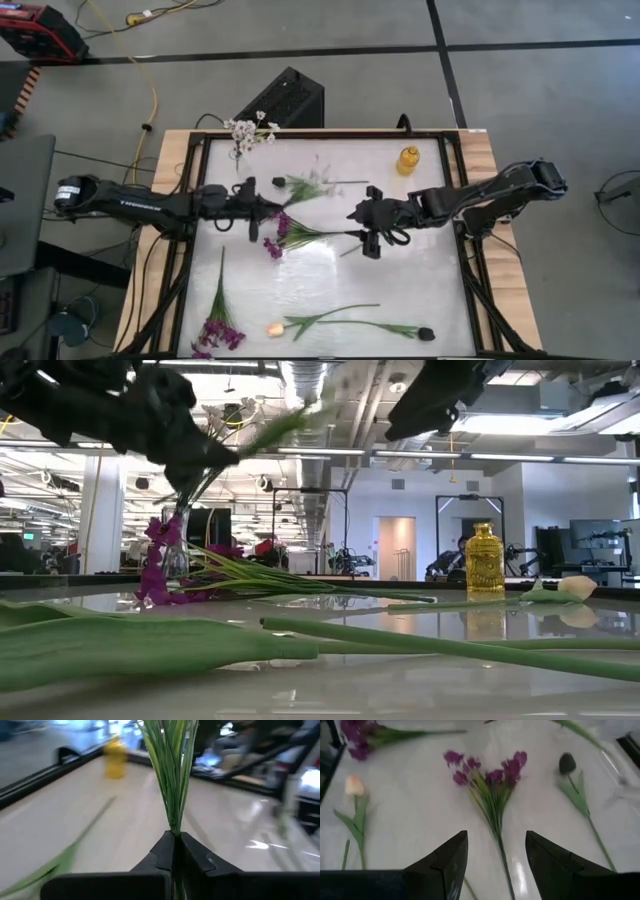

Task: Sort flowers into vase by color
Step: Put the white flowers into the transparent vase

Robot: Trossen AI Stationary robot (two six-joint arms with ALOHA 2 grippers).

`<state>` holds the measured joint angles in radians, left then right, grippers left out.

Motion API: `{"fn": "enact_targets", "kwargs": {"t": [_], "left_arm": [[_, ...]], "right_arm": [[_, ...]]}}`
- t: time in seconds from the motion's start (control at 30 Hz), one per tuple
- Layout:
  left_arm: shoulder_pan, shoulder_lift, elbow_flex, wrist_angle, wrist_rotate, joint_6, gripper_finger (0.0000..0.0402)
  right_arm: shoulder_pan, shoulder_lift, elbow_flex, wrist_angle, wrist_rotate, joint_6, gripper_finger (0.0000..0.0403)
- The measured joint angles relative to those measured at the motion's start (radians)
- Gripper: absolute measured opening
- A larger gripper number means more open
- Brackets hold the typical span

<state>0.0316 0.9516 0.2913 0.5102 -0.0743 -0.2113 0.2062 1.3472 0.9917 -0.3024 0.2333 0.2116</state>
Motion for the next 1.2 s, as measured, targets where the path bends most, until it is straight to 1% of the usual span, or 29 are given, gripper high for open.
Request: {"fn": "enact_targets", "kwargs": {"t": [0.1, 0.2, 0.3, 0.37, 0.5, 0.63, 0.77, 0.83, 0.9, 0.97, 1.1, 1.2], "left_arm": [[-0.054, 0.000, 0.000, 0.060, 0.028, 0.034, 0.0001], [-0.107, 0.000, 0.000, 0.111, 0.026, 0.076, 0.0001], [-0.145, 0.000, 0.000, 0.169, -0.013, 0.103, 0.0001], [-0.164, 0.000, 0.000, 0.218, -0.019, 0.116, 0.0001], [-0.193, 0.000, 0.001, 0.299, -0.009, 0.143, 0.0001], [-0.211, 0.000, 0.001, 0.312, -0.010, 0.148, 0.0001], [-0.222, 0.000, 0.001, 0.299, -0.017, 0.144, 0.0001], [-0.225, 0.000, 0.001, 0.299, -0.025, 0.139, 0.0001], [-0.230, 0.000, 0.001, 0.298, -0.039, 0.140, 0.0001], [-0.230, 0.000, 0.001, 0.300, -0.042, 0.145, 0.0001], [-0.230, 0.000, 0.001, 0.301, -0.043, 0.150, 0.0001], [-0.231, 0.000, 0.001, 0.298, -0.056, 0.158, 0.0001]], "right_arm": [[0.003, 0.003, -0.028, 0.077, -0.004, -0.010, 0.0223], [0.010, 0.014, -0.052, 0.191, -0.014, -0.016, 0.0223], [0.027, 0.052, -0.076, 0.332, -0.036, -0.084, 0.0223], [0.042, 0.090, -0.083, 0.428, -0.038, -0.148, 0.0223], [0.057, 0.206, -0.082, 0.682, -0.043, -0.285, 0.0223], [0.048, 0.314, -0.081, 0.987, -0.037, -0.418, 0.0223], [0.026, 0.390, -0.080, 1.302, -0.027, -0.471, 0.0223], [0.008, 0.424, -0.080, 1.406, -0.028, -0.474, 0.0223], [-0.012, 0.452, -0.076, 1.456, -0.039, -0.466, 0.0223], [-0.034, 0.472, -0.058, 1.452, -0.072, -0.427, 0.0223], [-0.074, 0.525, -0.002, 1.451, -0.174, -0.350, 0.0223], [-0.088, 0.552, 0.040, 1.452, -0.195, -0.343, 0.0223]]}}
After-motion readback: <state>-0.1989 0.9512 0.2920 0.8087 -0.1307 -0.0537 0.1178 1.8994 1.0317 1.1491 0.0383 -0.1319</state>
